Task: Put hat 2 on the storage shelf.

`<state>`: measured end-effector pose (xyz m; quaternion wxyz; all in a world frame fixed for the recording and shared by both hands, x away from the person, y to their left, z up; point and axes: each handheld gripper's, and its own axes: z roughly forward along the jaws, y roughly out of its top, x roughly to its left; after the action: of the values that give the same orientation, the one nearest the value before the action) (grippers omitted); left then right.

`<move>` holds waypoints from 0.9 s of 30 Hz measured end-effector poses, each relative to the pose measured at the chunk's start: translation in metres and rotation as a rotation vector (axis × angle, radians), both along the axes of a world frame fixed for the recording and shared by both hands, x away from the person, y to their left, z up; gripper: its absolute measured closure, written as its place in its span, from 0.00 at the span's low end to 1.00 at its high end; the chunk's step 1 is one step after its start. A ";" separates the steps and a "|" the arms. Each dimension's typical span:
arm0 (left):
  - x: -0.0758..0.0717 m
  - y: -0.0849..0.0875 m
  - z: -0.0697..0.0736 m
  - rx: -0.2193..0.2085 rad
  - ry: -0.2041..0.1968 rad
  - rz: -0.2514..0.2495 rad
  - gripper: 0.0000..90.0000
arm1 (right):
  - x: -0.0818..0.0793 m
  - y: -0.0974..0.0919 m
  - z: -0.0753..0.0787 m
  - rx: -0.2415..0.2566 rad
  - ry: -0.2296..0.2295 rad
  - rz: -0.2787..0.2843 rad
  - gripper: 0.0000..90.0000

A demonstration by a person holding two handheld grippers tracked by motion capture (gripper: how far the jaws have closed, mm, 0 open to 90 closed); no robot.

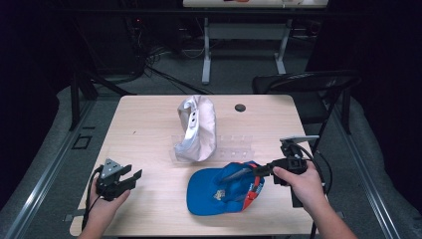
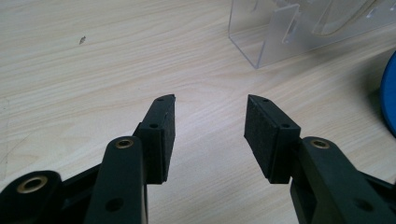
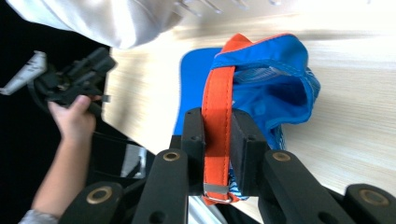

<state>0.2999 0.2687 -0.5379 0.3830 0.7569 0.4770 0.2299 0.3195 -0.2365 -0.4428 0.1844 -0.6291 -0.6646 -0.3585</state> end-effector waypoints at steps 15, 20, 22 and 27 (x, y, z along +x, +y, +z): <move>0.000 0.000 0.000 0.004 -0.001 -0.004 0.60 | 0.008 0.002 0.020 0.145 -0.011 0.014 0.86; 0.000 0.000 0.000 0.000 -0.001 -0.002 0.59 | 0.010 0.003 0.031 0.206 -0.008 0.011 0.86; 0.000 0.000 0.000 -0.002 0.000 -0.001 0.59 | 0.011 0.004 0.036 0.211 -0.020 0.011 0.86; 0.000 0.000 0.000 0.000 -0.001 -0.004 0.59 | 0.013 0.006 0.047 0.220 -0.037 0.024 0.86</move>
<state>0.2997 0.2689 -0.5378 0.3836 0.7577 0.4755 0.2296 0.3324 -0.2300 -0.3956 0.2440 -0.5904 -0.6321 -0.4386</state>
